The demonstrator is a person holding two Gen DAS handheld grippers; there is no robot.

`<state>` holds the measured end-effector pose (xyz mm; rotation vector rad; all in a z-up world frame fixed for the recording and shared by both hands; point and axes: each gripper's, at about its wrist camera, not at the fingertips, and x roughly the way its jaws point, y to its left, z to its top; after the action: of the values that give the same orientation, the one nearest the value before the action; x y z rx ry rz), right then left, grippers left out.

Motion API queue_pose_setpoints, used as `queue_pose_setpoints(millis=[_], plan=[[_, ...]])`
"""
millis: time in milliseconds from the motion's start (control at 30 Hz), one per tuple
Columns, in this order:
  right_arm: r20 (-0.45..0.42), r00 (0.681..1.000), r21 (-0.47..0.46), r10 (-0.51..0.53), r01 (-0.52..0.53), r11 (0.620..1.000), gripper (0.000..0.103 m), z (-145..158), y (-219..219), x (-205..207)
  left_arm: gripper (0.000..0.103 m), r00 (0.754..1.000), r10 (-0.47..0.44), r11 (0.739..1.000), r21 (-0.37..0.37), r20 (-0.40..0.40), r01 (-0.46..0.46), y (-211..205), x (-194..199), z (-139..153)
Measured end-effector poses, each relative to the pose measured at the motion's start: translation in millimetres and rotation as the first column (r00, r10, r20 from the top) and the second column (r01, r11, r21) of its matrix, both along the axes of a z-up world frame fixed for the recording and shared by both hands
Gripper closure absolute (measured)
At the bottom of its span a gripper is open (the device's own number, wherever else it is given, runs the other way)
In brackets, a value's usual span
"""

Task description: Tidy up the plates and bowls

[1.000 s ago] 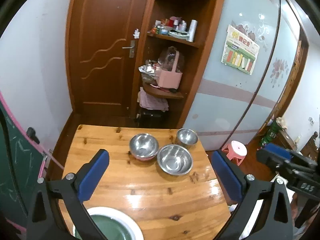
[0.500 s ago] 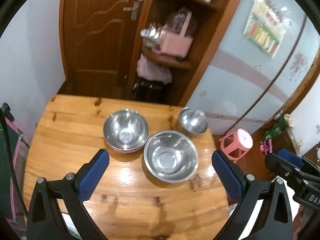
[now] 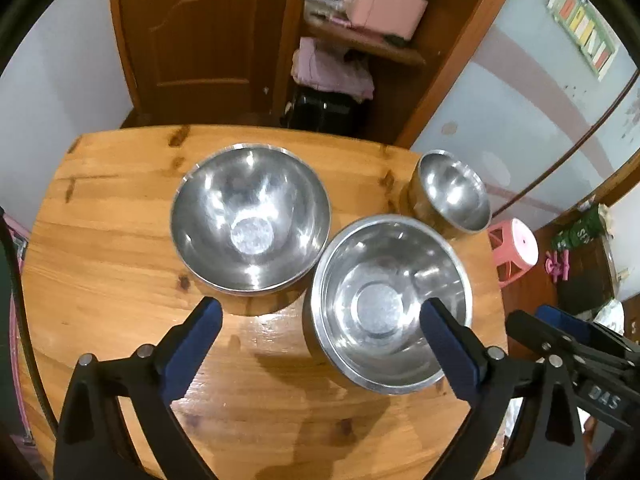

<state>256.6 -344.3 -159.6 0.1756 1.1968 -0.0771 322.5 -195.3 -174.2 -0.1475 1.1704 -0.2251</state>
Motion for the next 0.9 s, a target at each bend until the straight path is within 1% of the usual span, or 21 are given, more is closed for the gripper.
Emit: queue_pose_setpoints(millis=[67, 100, 133, 167, 233, 333, 400, 467, 533, 600, 667, 733, 800, 900], plan=[[-0.029, 1.000, 0.018, -0.008, 0.008, 1.000, 0.051, -15, -3, 8, 0.009, 1.000, -0.010, 1.000, -0.007, -0.020, 0.010, -1, 2, -9], [-0.041, 0.999, 0.025, -0.010, 0.011, 1.000, 0.053, -20, -4, 10, 0.012, 1.000, -0.016, 1.000, -0.007, -0.027, 0.016, -2, 3, -11], [-0.056, 0.998, 0.033, -0.016, 0.018, 0.999, 0.057, -26, -5, 13, 0.015, 0.999, -0.023, 1.000, -0.005, -0.035, 0.023, -3, 4, -15], [-0.070, 0.997, 0.042, -0.023, 0.026, 0.999, 0.062, -33, -7, 16, 0.020, 0.999, -0.030, 1.000, -0.005, -0.040, 0.030, -3, 6, -18], [-0.091, 0.995, 0.057, -0.033, 0.038, 0.998, 0.064, -44, -10, 21, 0.026, 0.998, -0.039, 0.999, 0.000, -0.053, 0.039, -4, 9, -24], [-0.107, 0.993, 0.074, -0.044, 0.052, 0.996, 0.067, -52, -15, 25, 0.038, 0.996, -0.048, 0.999, 0.003, -0.082, 0.048, -4, 12, -31], [-0.120, 0.992, 0.080, -0.047, 0.057, 0.995, 0.072, -58, -17, 29, 0.056, 0.993, -0.057, 0.998, -0.004, -0.105, 0.057, -4, 13, -36], [-0.133, 0.990, 0.089, -0.046, 0.059, 0.994, 0.081, -63, -17, 34, 0.066, 0.990, -0.063, 0.998, -0.010, -0.129, 0.063, -5, 14, -42], [-0.140, 0.989, 0.098, -0.045, 0.059, 0.993, 0.084, -66, -18, 35, 0.071, 0.988, -0.066, 0.998, -0.010, -0.143, 0.065, -6, 15, -47], [-0.141, 0.989, 0.104, -0.045, 0.060, 0.993, 0.086, -68, -17, 36, 0.080, 0.986, -0.073, 0.997, -0.010, -0.148, 0.072, -7, 17, -50], [-0.138, 0.990, 0.115, -0.039, 0.055, 0.992, 0.091, -69, -17, 37, 0.082, 0.984, -0.078, 0.997, -0.017, -0.158, 0.076, -9, 18, -52], [-0.137, 0.990, 0.119, -0.036, 0.052, 0.992, 0.093, -70, -16, 38, 0.084, 0.983, -0.072, 0.997, -0.021, -0.167, 0.070, -10, 21, -55], [-0.137, 0.990, 0.117, -0.036, 0.052, 0.992, 0.093, -70, -15, 38, 0.090, 0.982, -0.070, 0.997, -0.028, -0.178, 0.066, -10, 23, -59], [-0.137, 0.990, 0.116, -0.035, 0.052, 0.992, 0.093, -71, -14, 38, 0.093, 0.979, -0.071, 0.997, -0.042, -0.191, 0.065, -10, 26, -63]])
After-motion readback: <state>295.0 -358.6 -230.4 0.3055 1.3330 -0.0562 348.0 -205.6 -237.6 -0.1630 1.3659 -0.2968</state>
